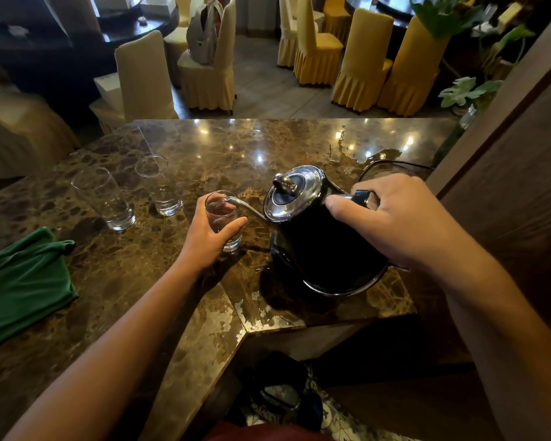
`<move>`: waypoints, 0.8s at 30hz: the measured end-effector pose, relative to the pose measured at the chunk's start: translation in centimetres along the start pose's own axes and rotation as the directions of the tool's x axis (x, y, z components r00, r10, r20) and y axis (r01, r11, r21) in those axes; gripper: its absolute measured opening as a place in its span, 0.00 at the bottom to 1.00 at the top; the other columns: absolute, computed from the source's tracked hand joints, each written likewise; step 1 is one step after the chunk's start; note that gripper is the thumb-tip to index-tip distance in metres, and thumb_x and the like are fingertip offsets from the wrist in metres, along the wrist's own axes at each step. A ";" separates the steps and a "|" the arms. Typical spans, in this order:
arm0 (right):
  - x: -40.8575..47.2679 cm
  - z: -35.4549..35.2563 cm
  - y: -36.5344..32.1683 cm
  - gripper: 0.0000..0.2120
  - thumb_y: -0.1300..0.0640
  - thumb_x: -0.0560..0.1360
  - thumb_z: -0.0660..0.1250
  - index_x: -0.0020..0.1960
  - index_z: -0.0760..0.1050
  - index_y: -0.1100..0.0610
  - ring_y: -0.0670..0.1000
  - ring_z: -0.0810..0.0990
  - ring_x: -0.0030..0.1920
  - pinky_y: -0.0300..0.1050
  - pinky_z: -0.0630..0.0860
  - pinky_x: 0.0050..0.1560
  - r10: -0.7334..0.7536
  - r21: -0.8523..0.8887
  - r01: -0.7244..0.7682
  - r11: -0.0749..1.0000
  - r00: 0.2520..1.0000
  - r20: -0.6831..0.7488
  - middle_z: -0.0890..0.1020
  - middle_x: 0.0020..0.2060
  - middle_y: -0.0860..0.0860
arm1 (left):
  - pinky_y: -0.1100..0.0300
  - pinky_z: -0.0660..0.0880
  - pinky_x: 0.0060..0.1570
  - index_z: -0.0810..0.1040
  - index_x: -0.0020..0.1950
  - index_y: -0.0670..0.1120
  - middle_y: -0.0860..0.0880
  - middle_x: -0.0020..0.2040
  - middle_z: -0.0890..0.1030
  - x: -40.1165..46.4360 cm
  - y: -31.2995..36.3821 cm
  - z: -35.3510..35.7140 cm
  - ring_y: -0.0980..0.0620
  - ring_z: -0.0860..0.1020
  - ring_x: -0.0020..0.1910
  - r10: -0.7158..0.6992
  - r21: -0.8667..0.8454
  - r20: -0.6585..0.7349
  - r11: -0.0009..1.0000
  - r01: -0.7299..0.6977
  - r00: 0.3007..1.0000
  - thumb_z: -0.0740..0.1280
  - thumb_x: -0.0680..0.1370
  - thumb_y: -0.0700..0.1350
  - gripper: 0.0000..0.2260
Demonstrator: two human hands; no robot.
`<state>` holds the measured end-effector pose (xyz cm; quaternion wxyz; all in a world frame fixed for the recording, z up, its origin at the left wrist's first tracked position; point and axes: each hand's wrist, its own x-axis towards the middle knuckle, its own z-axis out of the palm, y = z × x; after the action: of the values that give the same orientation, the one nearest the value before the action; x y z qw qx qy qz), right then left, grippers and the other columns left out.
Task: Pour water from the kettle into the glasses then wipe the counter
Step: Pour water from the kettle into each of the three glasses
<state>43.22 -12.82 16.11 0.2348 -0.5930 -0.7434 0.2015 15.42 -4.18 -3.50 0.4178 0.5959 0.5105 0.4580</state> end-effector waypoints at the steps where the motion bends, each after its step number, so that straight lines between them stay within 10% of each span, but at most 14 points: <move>1: -0.2 0.2 0.4 0.25 0.42 0.78 0.68 0.28 0.70 0.56 0.43 0.70 0.24 0.38 0.64 0.25 0.009 0.019 -0.009 1.000 1.000 -0.011 0.70 0.21 0.45 | 0.59 0.75 0.64 0.66 0.69 0.52 0.53 0.60 0.78 0.0 0.0 0.0 0.59 0.80 0.61 -0.003 -0.005 -0.002 1.000 0.003 1.000 0.75 0.72 0.52 0.30; 17: -2.4 4.2 4.9 0.31 0.45 0.77 0.71 0.32 0.64 0.67 0.56 0.64 0.27 0.58 0.63 0.29 0.195 0.520 -0.059 0.852 0.958 -0.212 0.66 0.26 0.62 | 0.67 0.76 0.56 0.67 0.70 0.50 0.52 0.60 0.77 -0.2 -0.2 0.2 0.63 0.79 0.58 -0.031 0.026 -0.029 0.999 0.032 0.999 0.74 0.76 0.44 0.26; 24: -3.1 5.5 6.0 0.23 0.54 0.81 0.70 0.32 0.69 0.64 0.52 0.64 0.22 0.41 0.63 0.24 0.283 0.728 -0.046 0.684 0.936 -0.207 0.66 0.23 0.54 | 0.54 0.78 0.62 0.71 0.67 0.51 0.50 0.59 0.80 2.3 0.7 -0.7 0.55 0.80 0.60 -0.057 0.061 -0.064 0.996 0.061 0.996 0.78 0.73 0.47 0.26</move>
<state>45.27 -14.64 7.88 0.5375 -0.5442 -0.5048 0.4002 14.97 -2.01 -2.42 0.3964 0.5788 0.5547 0.4475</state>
